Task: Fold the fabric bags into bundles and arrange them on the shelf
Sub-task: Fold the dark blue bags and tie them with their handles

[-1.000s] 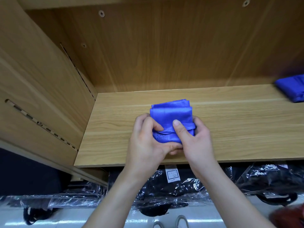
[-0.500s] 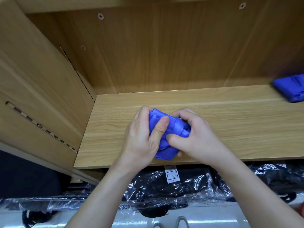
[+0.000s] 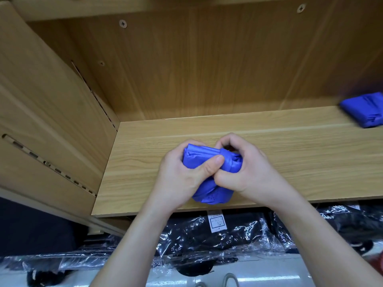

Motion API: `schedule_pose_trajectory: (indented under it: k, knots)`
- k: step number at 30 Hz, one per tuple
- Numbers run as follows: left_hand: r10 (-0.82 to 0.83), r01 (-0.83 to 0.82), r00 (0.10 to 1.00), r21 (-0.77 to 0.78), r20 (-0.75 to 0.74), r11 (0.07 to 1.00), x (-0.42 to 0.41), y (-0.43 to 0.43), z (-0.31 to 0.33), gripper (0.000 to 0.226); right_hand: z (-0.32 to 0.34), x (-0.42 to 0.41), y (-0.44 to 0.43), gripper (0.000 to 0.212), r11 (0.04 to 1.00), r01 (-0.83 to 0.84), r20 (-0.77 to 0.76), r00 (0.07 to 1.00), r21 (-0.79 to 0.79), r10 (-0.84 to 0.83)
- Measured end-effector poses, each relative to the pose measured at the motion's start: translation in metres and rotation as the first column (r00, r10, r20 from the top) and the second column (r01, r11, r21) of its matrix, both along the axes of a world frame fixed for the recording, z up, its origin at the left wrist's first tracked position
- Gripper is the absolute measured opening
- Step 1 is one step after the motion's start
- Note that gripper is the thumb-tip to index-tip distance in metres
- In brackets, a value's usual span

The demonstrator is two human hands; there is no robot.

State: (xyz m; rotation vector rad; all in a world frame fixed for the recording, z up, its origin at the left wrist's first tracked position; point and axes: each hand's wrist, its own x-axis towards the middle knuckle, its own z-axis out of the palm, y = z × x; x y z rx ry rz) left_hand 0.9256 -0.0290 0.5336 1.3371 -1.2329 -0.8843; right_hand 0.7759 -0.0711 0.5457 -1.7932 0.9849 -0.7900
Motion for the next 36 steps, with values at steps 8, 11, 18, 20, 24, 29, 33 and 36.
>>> schedule_pose_trajectory:
  k: [8,11,18,20,24,29,33,36]
  knots:
    - [0.467,-0.188,0.696,-0.489,0.546,0.852,0.001,0.0,-0.009,0.033,-0.016,0.006,0.016,0.038,0.886,-0.062,0.436,0.885,0.459,-0.164]
    - [0.44,-0.078,0.484,-0.463,0.757,0.883,-0.011,0.008,-0.02,0.035,-0.01,0.013,0.031,0.041,0.748,-0.255,0.589,0.778,0.613,-0.218]
    - [0.029,0.099,0.913,-0.29,0.408,0.952,-0.005,0.027,-0.009,0.042,-0.023,0.004,0.019,0.039,0.815,0.022,0.533,0.747,0.579,-0.398]
    - [0.154,-0.03,0.904,-0.299,0.4,0.954,0.01,0.025,-0.002,0.046,-0.023,-0.001,0.017,0.036,0.829,0.039,0.52,0.762,0.558,-0.386]
    - [0.046,-0.007,0.972,-0.165,0.231,0.986,0.023,0.025,-0.005,0.053,-0.024,-0.001,0.017,0.035,0.845,0.139,0.473,0.776,0.517,-0.417]
    - [0.152,-0.021,0.915,-0.332,0.373,0.943,0.015,0.033,-0.011,0.032,-0.021,-0.001,0.023,0.047,0.857,0.142,0.454,0.799,0.495,-0.395]
    - [0.346,0.046,0.662,-0.496,0.665,0.867,0.016,0.037,-0.013,0.017,-0.02,0.001,0.027,0.038,0.869,0.215,0.438,0.795,0.446,-0.421]
    - [0.381,0.113,0.541,-0.514,0.75,0.85,0.017,0.038,-0.013,0.01,-0.021,0.008,0.031,0.037,0.894,0.24,0.403,0.827,0.378,-0.392]
